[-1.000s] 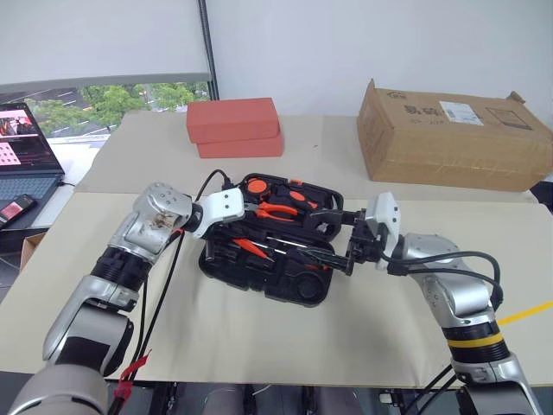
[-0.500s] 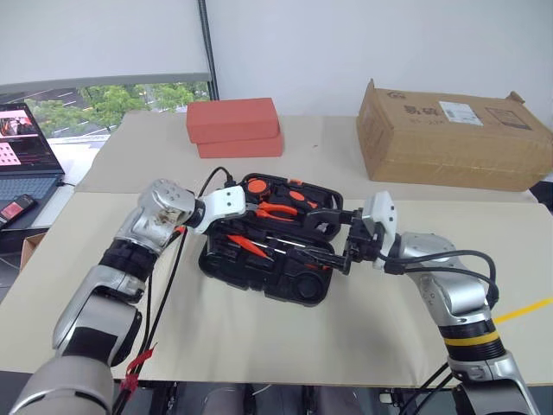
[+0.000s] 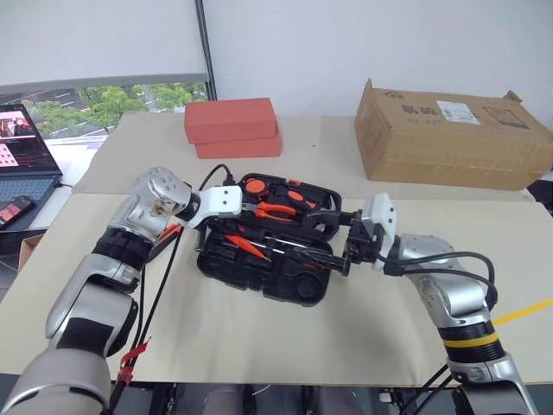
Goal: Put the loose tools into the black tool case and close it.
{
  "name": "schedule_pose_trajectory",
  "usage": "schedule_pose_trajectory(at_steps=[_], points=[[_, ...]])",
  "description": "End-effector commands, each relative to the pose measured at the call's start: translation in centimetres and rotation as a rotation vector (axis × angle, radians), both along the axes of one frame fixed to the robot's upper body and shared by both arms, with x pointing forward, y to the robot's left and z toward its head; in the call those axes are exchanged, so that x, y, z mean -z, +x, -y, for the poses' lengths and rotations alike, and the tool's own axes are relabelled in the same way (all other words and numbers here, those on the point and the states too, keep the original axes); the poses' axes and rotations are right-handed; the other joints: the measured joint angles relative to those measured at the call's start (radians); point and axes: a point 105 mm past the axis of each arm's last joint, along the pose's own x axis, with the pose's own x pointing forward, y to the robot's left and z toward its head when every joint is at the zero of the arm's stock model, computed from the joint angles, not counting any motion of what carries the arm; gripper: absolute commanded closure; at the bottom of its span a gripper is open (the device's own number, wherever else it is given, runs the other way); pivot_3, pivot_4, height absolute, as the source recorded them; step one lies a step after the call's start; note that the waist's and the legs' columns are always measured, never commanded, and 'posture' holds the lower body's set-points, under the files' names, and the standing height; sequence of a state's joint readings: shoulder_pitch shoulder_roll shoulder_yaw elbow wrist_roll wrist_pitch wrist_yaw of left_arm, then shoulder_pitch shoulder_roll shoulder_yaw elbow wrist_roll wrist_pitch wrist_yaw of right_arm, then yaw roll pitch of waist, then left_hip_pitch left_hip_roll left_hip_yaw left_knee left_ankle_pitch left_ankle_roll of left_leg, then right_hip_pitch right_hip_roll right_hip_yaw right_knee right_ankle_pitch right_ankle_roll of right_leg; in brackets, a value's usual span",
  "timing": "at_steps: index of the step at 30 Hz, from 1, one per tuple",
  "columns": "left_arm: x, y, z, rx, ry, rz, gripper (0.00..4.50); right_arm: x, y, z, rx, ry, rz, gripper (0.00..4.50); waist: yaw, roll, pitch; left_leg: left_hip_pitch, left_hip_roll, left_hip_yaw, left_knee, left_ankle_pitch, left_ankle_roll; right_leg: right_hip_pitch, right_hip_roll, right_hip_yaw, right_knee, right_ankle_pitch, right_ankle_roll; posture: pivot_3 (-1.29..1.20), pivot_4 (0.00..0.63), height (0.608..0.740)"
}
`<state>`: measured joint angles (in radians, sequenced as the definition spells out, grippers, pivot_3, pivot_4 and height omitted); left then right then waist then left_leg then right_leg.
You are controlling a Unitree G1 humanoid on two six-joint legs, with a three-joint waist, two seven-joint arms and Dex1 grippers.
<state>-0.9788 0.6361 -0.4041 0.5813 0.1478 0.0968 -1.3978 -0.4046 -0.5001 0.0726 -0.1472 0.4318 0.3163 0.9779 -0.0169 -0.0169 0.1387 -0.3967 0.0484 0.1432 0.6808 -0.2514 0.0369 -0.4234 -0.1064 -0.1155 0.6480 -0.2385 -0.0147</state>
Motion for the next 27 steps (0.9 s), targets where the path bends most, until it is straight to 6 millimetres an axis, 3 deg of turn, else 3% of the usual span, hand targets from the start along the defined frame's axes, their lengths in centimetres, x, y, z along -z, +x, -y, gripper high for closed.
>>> schedule_pose_trajectory(at_steps=[1,13,19,27], points=[[-0.4,-0.5,-0.5,-0.005,0.013,-0.021,4.45,-1.1,-0.2,-0.2,-0.007,0.013,0.058,0.0,0.0,0.0,0.0,0.0,0.0,0.0,0.0,0.0,0.0,0.0,0.0,0.0,0.0,0.0,0.0,0.0,0.15,0.711],[-0.8,-1.9,-0.9,0.02,0.036,-0.067,4.45,-1.1,-0.1,-0.1,-0.005,0.013,0.057,0.0,0.005,0.0,0.0,-0.001,0.0,0.0,0.0,0.0,0.0,-0.001,0.0,0.0,0.0,0.0,0.0,0.0,0.15,0.711],[-3.7,0.0,0.7,-0.026,-0.113,0.059,4.45,-1.0,-0.1,-0.2,-0.007,0.014,0.056,0.0,0.008,0.0,0.0,-0.002,0.0,-0.001,0.001,0.0,0.0,0.0,0.0,-0.001,0.0,0.0,0.0,0.0,0.15,0.711],[-0.5,1.5,-0.9,-0.055,0.021,0.074,4.45,-1.1,-0.2,-0.4,-0.006,0.02,0.057,0.0,0.002,0.0,0.0,-0.001,0.0,0.0,0.001,0.0,0.0,-0.001,0.0,0.0,0.0,0.0,0.0,0.0,0.15,0.711]])
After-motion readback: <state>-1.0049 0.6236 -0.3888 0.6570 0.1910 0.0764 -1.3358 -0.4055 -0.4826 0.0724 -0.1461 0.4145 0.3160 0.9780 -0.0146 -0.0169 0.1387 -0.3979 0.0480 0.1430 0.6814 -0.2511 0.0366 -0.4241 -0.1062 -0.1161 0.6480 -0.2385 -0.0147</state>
